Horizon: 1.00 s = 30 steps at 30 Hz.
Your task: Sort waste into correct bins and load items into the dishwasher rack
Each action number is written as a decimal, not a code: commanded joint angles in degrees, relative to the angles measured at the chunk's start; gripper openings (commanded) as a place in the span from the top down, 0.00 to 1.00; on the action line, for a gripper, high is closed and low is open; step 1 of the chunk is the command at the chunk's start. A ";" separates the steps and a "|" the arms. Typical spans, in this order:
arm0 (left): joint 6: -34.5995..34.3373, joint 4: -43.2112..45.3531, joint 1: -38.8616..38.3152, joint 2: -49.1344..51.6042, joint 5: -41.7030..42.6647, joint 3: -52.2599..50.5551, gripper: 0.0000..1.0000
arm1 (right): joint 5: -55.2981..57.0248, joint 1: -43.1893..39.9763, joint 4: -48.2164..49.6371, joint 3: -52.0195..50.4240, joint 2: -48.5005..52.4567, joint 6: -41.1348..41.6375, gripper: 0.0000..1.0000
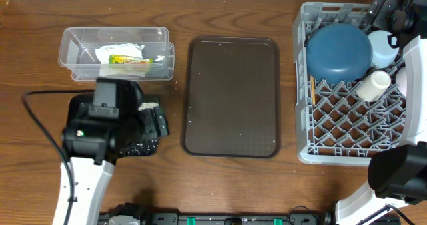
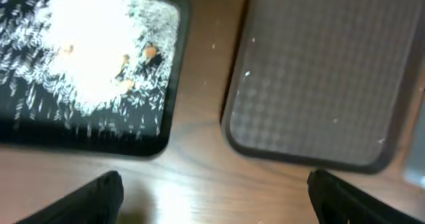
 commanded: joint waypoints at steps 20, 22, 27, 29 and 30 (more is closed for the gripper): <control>32.81 44.37 -0.33 -44.68 -0.39 -45.68 0.08 | 0.61 -0.15 -0.04 0.37 -1.36 -0.35 0.01; 32.76 46.80 -0.33 -45.48 -1.09 -46.71 0.08 | 0.61 -0.15 -0.04 0.37 -1.36 -0.35 0.01; 32.30 53.88 0.85 -47.98 -1.84 -49.79 0.08 | 0.61 -0.15 -0.04 0.37 -1.36 -0.35 0.01; 31.89 57.16 1.42 -49.13 -1.86 -51.52 0.08 | 0.61 -0.15 -0.04 0.37 -1.36 -0.35 0.01; 31.89 58.75 1.66 -49.79 -1.84 -52.50 0.08 | 0.61 -0.15 -0.04 0.37 -1.36 -0.35 0.01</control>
